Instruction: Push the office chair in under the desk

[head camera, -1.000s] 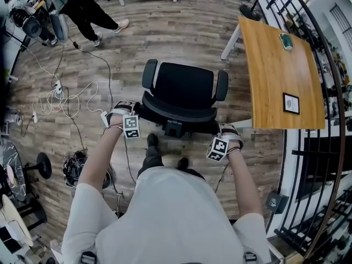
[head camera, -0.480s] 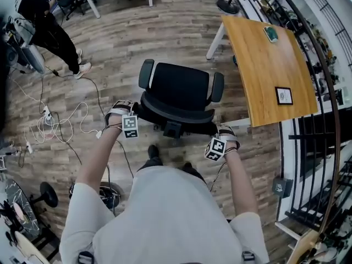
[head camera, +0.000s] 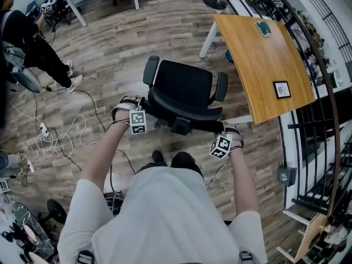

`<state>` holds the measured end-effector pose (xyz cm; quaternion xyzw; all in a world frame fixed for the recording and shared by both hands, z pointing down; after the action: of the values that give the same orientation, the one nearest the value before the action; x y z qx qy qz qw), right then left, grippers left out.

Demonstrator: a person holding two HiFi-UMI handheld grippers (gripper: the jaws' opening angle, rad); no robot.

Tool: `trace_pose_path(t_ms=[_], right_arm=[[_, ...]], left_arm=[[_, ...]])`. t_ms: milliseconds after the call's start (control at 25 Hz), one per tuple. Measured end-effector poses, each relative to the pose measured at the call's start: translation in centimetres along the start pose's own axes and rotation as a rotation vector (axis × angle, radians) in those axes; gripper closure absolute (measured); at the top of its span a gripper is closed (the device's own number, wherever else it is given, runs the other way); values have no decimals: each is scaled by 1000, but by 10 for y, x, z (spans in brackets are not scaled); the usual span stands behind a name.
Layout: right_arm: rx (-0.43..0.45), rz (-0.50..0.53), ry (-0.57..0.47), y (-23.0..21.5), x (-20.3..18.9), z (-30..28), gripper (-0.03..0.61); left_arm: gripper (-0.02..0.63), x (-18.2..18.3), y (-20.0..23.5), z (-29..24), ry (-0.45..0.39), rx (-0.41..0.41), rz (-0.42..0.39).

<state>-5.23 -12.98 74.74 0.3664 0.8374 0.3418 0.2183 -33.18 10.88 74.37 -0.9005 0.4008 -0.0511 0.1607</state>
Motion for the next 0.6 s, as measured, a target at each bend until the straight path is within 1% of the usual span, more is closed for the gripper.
trace_pose_path(t_ms=[240, 480, 600], right_arm=[[-3, -53, 40, -9, 1, -12, 495], [-24, -110, 83, -23, -13, -20, 495], [-27, -138, 102, -27, -18, -23, 495]], left_arm=[[491, 2, 37, -15, -20, -4, -59], [489, 24, 79, -27, -53, 6, -120], [489, 32, 96, -34, -69, -2, -162]])
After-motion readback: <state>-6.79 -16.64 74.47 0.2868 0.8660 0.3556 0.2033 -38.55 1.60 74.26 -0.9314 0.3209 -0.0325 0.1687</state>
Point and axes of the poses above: the fingertips, and each gripper's own axes: z backward along the fingers, y to its left, x out of its top, the point moved 2 cm from there along z, backward along the fingers, and after that the axes turned 15 degrees about -x, right-handed, at the moved point
